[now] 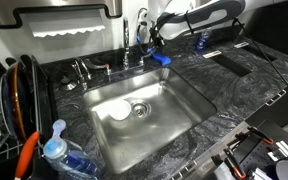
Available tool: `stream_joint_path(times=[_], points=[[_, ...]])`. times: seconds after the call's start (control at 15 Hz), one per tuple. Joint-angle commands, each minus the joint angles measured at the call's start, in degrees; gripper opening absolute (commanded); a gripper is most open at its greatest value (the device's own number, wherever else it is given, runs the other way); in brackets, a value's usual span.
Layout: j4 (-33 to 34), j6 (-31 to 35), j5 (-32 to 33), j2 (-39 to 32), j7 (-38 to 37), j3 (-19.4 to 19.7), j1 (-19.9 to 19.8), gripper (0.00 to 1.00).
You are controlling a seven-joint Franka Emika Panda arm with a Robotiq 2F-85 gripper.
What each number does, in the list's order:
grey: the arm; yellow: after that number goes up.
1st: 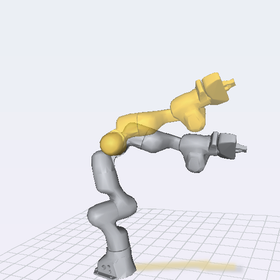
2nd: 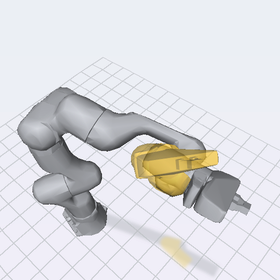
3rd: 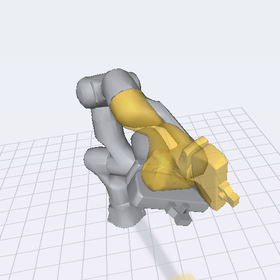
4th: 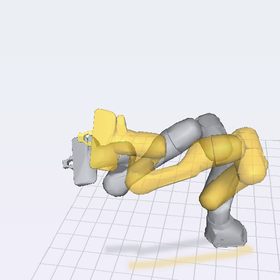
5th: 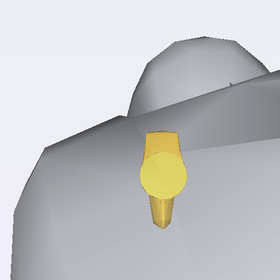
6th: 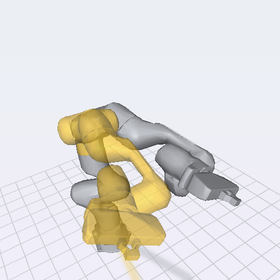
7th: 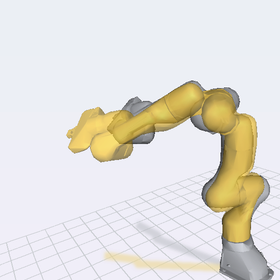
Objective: Open the tap faucet to the right
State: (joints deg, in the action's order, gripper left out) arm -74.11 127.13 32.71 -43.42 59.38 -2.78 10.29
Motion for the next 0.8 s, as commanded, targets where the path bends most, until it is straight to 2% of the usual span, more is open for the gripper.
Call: stream_joint_path(times=[0.0,0.47,0.73], points=[[0.84,-6.06,-2.89,0.46,-0.48,-0.07,0.57,0.03],[2.12,-12.93,-7.76,0.79,-2.76,-0.78,0.82,0.03],[2.27,-12.70,-7.79,0.75,-4.43,-0.64,0.99,0.03]])
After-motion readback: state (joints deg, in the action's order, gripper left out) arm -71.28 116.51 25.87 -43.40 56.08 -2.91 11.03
